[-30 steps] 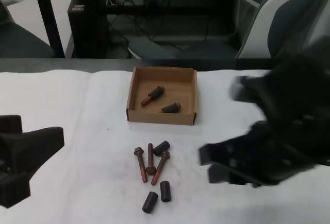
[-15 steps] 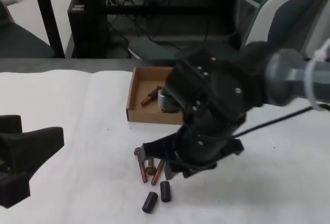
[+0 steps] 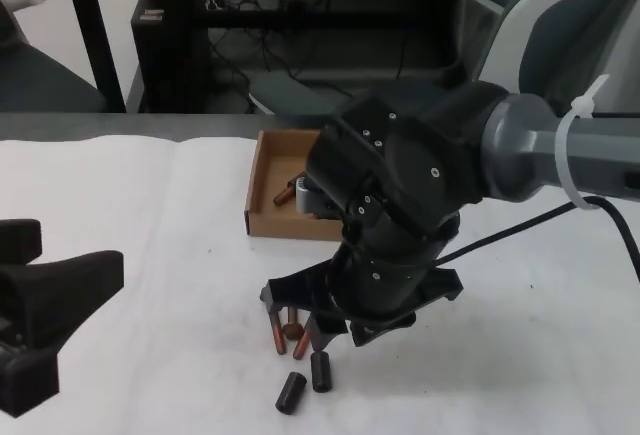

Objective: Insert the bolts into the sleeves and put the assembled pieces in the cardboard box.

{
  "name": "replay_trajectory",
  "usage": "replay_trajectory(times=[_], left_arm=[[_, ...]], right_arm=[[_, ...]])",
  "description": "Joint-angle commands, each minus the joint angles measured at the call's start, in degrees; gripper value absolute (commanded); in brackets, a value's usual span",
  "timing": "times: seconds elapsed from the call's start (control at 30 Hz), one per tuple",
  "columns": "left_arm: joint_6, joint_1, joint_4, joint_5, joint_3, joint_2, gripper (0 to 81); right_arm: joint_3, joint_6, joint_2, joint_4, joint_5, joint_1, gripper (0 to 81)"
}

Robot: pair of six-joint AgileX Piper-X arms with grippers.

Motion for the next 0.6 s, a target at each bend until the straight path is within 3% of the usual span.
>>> replay_trajectory(times=[0.0,0.33,0.57], left_arm=[[0.4,-0.2,-0.2,-0.7,0.0,-0.4,62.0],[0.4,-0.2,-0.2,-0.7,0.0,-0.4,62.0],[0.4,-0.2,-0.2,-0.7,0.0,-0.4,62.0]], right_arm=[[-0.6,-0.6,-0.2,0.4,0.1,0.9,41.4],[-0.6,-0.2,2.9,0.3,0.5,4.9,41.4],[-0.6,-0.2,4.3,-0.2,1.0,4.7,41.4]])
